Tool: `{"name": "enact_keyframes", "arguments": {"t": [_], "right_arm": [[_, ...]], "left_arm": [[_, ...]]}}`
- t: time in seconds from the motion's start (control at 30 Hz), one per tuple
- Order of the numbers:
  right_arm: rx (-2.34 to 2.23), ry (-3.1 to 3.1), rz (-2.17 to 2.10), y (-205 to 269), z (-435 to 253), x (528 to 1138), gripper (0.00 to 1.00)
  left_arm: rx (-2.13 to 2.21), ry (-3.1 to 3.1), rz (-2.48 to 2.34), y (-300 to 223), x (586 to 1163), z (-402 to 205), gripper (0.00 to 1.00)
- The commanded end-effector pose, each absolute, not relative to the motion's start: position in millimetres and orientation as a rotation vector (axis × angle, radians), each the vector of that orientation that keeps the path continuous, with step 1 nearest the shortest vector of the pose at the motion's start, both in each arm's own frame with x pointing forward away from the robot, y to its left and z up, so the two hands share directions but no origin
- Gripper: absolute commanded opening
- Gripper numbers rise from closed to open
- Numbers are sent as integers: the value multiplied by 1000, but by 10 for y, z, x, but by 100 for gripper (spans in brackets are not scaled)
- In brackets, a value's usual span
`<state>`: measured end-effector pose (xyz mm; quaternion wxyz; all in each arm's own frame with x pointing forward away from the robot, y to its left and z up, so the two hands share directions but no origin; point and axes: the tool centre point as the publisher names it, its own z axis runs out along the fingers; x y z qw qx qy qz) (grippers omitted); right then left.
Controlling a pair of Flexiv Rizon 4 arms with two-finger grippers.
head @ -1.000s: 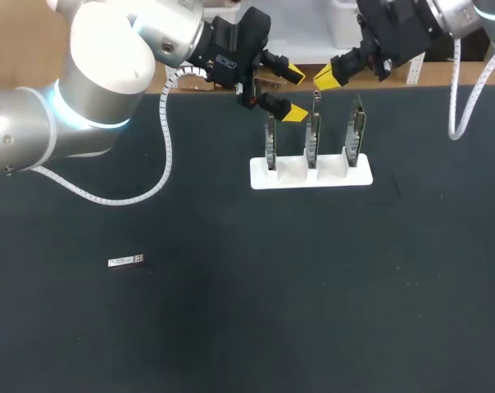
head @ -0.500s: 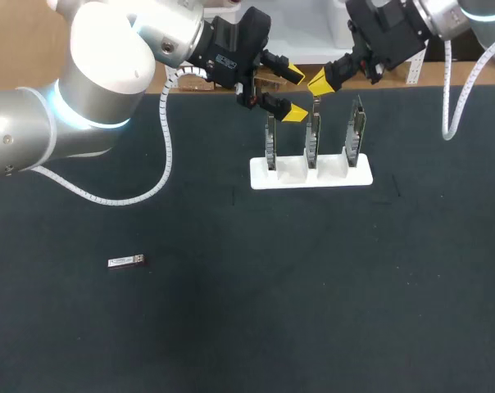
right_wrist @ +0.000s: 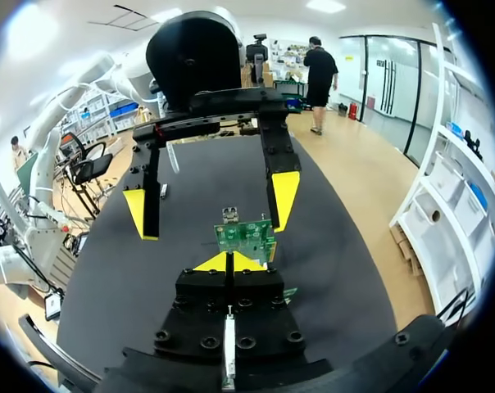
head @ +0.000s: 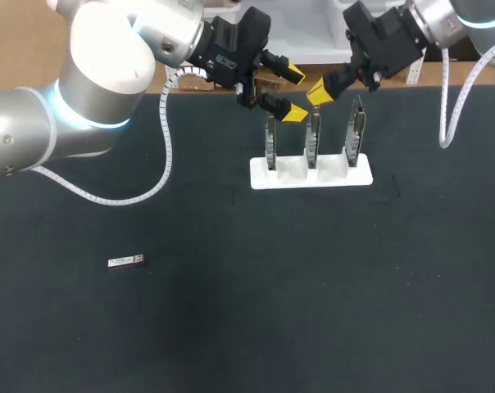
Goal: Pick up the optical module with the left hand, and insert it into the network port with the right hand.
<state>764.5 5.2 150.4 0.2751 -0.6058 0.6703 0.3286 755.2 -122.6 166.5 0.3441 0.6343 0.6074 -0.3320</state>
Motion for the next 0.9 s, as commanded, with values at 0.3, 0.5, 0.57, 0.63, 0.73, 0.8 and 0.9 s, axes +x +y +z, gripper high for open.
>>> {"name": "enact_keyframes", "arguments": {"t": [0.3,0.5,0.57,0.63,0.73,0.8,0.9], "right_arm": [[-1621,1805,901,60,1468,7611,0],[-1611,1770,893,66,1586,7629,0],[-1610,1763,891,61,1611,7638,0],[-1610,1763,883,50,1604,7658,0],[-1612,1778,873,27,1566,7683,0],[-1613,1784,871,21,1550,7688,0],[-1618,1783,871,23,1545,7687,0]], "left_arm": [[1651,1578,-864,-1232,7570,1666,100],[1651,1578,-864,-1232,7570,1666,100],[1651,1578,-864,-1232,7570,1666,100],[1651,1578,-864,-1232,7570,1666,100],[1651,1578,-864,-1232,7570,1666,100],[1651,1578,-864,-1232,7570,1666,100],[1651,1578,-864,-1232,7570,1666,100]]}}
